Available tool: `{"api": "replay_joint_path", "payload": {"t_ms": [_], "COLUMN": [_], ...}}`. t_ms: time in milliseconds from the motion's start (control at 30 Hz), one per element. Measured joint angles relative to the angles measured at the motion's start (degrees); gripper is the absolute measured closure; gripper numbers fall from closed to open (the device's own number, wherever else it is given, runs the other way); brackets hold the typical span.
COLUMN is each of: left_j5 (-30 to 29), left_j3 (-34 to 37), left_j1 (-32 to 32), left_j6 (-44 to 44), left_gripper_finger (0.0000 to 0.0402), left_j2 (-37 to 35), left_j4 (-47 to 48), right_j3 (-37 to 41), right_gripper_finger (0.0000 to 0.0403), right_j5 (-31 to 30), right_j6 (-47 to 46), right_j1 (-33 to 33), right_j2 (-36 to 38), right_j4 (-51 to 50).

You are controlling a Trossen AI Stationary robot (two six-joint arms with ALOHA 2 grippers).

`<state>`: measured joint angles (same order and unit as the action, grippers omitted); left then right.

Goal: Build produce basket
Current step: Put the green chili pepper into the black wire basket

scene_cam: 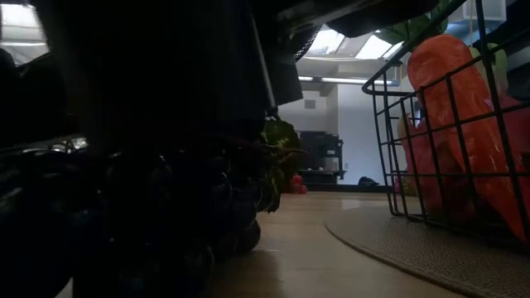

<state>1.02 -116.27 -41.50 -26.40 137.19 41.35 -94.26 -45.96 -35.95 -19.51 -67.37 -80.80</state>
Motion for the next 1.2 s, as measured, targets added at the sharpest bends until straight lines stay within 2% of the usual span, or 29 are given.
{"api": "replay_joint_path", "payload": {"t_ms": [200,300,467,667,1033,1200], "left_j5": [-0.52,-0.92,-0.92,-0.57,-0.83,-0.92], "left_j3": [0.0,0.04,0.07,0.07,0.07,0.07], "left_j1": [0.64,0.68,0.68,0.68,1.4,4.45], "left_j6": [0.05,0.15,4.28,4.3,9.56,12.6], "left_gripper_finger": [0.0313,0.0334,0.0393,0.0399,0.0401,0.0401], "left_j2": [0.0,0.21,0.24,-0.31,-10.09,-16.17], "left_j4": [0.59,1.2,2.15,3.62,6.62,7.75], "right_j3": [0.0,0.0,0.0,0.0,0.0,0.0], "right_gripper_finger": [0.0325,0.0325,0.0325,0.0325,0.0325,0.0325], "right_j5": [-0.04,-0.04,-0.01,0.01,2.58,3.59], "right_j6": [0.03,0.01,0.01,-0.01,0.23,0.48], "right_j1": [0.0,0.0,0.0,0.0,0.0,-0.02], "right_j2": [0.02,0.01,0.0,0.01,0.0,0.02], "right_j4": [0.24,0.26,0.24,0.44,0.27,-0.17]}}
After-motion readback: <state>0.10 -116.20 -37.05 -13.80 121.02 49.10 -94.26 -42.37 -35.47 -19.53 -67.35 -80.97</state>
